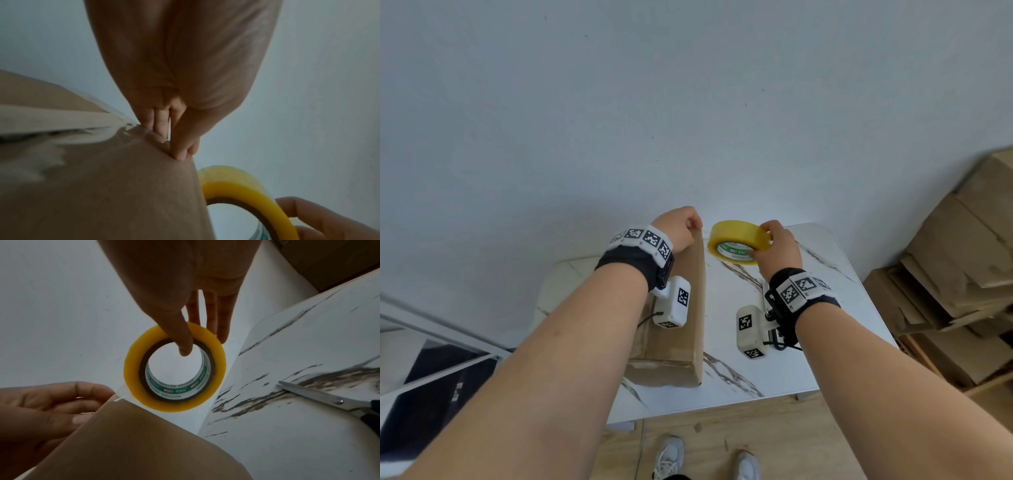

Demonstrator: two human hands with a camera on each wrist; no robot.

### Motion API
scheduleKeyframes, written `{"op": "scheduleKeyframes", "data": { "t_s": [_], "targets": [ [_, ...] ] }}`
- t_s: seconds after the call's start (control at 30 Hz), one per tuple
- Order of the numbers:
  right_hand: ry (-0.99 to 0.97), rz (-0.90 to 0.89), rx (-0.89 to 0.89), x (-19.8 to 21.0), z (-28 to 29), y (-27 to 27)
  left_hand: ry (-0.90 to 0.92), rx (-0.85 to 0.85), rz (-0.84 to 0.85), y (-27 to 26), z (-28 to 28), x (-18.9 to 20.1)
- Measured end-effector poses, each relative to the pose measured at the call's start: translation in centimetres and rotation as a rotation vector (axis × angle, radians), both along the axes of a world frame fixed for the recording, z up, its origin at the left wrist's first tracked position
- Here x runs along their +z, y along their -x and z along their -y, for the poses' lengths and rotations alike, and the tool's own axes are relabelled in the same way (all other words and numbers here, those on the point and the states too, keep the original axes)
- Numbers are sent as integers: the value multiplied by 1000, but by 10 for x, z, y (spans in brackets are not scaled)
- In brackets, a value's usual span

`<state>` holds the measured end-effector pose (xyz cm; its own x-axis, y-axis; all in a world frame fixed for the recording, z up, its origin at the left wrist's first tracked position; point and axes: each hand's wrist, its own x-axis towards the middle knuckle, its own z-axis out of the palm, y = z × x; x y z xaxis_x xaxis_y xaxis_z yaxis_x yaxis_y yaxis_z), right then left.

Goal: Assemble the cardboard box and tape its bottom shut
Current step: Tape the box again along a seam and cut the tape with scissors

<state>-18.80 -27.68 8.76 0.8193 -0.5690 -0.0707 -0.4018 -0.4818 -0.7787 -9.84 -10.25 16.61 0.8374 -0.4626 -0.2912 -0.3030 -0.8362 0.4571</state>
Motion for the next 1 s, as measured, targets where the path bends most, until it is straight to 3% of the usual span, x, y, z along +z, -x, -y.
{"op": "scheduleKeyframes", "data": {
  "t_s": [0.37, 1.0],
  "targets": [
    [-21, -194, -83, -22, 26, 17, 55, -8, -45, -7, -4, -2],
    [-15, -252, -118, -27, 16, 24, 20, -80, 32, -5, 0, -6]
  ]
}}
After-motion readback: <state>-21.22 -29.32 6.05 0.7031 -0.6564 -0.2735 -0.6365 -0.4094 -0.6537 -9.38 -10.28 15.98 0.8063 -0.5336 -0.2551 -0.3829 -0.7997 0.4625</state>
